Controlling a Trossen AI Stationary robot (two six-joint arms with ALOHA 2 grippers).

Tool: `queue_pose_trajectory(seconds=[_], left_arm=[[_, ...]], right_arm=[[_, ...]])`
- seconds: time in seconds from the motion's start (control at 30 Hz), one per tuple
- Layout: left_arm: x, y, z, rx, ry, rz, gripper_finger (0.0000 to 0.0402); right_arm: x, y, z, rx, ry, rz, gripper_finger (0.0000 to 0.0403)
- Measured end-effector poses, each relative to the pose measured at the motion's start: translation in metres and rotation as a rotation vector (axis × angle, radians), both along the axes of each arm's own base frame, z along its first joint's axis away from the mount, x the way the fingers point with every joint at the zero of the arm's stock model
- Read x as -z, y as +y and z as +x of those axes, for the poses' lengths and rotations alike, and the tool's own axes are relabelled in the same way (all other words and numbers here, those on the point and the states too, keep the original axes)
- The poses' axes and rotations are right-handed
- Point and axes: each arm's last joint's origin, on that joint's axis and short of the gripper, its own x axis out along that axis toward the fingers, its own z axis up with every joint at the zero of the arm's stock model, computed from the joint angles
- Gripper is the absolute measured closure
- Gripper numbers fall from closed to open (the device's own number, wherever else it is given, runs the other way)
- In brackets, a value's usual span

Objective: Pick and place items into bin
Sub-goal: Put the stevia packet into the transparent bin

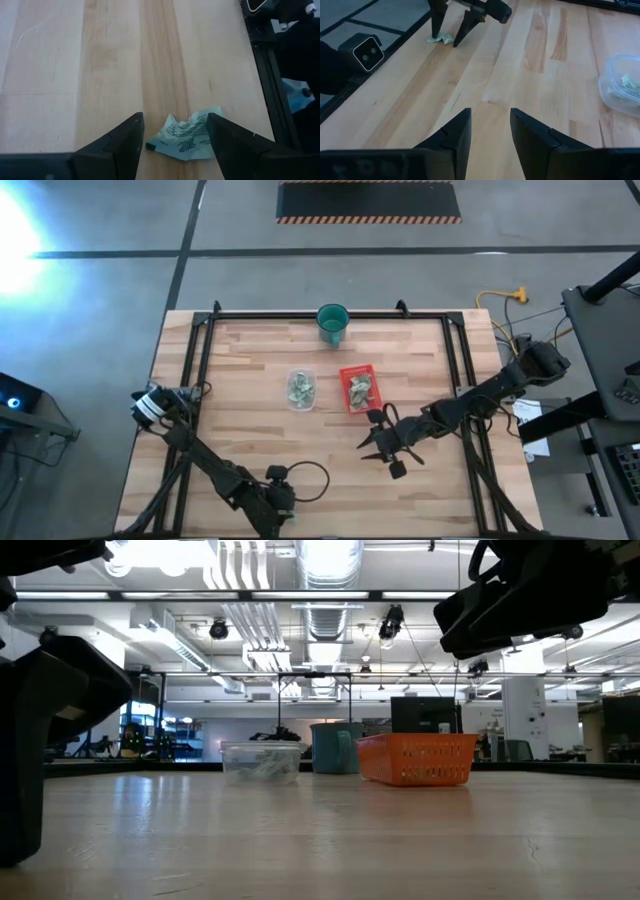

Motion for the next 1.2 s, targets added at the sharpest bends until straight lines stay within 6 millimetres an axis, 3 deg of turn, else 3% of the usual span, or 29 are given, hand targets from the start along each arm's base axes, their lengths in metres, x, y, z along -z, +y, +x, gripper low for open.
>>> queue_pose_trajectory(seconds=[0.2, 0.77, 1.2], left_arm=[[0.000, 0.001, 0.000, -0.005, 0.002, 0.007, 0.0225], [0.000, 0.001, 0.000, 0.021, 0.001, 0.010, 0.0390], [-0.015, 0.005, -0.002, 0.054, -0.031, 0.035, 0.0397]], right_arm=[[0.000, 0.000, 0.000, 0.004, 0.000, -0.003, 0.0284], [0.003, -0.002, -0.002, 0.021, 0.001, -0.014, 0.0305], [0.004, -0.002, -0.002, 0.022, 0.002, -0.015, 0.0310]])
